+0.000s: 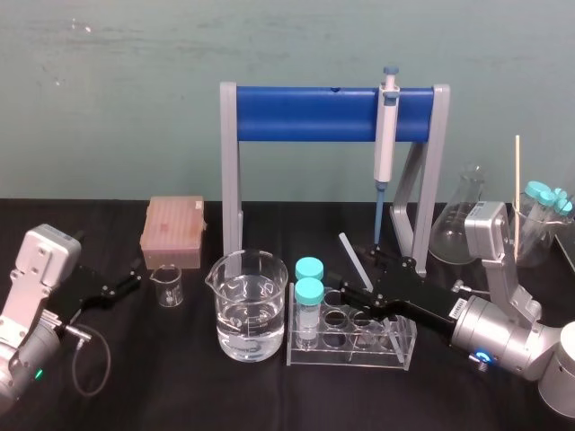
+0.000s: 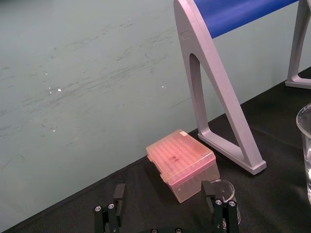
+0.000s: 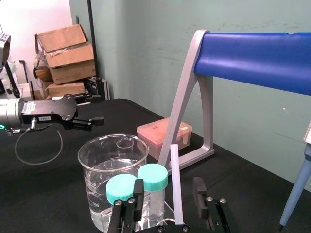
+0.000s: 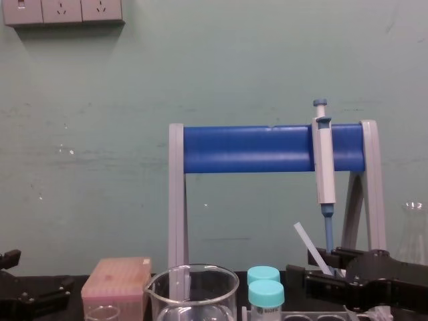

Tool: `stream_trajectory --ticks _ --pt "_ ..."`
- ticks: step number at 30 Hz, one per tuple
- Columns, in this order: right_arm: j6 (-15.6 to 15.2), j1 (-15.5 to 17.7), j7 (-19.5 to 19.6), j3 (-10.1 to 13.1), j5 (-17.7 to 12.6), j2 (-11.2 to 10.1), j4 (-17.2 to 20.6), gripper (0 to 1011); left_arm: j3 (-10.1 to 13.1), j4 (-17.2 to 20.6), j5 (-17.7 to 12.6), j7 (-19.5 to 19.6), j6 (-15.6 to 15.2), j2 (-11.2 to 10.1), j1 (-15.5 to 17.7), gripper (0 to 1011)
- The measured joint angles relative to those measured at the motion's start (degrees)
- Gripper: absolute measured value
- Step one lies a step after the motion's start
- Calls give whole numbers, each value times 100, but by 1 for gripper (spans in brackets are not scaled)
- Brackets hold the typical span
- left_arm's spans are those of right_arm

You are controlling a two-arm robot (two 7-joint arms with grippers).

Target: Pick up the stirring rod with one hand, then place it down.

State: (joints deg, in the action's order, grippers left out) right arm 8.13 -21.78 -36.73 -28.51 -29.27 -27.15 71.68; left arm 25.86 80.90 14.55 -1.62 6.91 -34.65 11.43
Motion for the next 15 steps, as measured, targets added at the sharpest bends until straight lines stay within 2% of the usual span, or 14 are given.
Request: stream_trajectory --ticks 3,4,6,7,8,11,15 --pt "0 -1 -2 0 -2 0 -2 609 0 0 0 0 0 0 0 1000" --pt "0 -2 -3 0 -3 0 -3 550 0 0 0 0 0 0 0 1000" --pt "1 -4 -5 0 -5 0 -4 508 0 0 0 0 0 0 0 1000" --pt "1 -4 -6 0 -6 0 -4 449 0 0 0 0 0 0 0 1000" --pt "1 -5 -5 0 -7 0 -4 449 0 0 0 0 0 0 0 1000" --pt "1 -5 -7 0 -8 0 -4 321 0 0 0 0 0 0 0 1000" --pt "1 -5 -8 0 -8 0 -4 202 0 0 0 0 0 0 0 1000"
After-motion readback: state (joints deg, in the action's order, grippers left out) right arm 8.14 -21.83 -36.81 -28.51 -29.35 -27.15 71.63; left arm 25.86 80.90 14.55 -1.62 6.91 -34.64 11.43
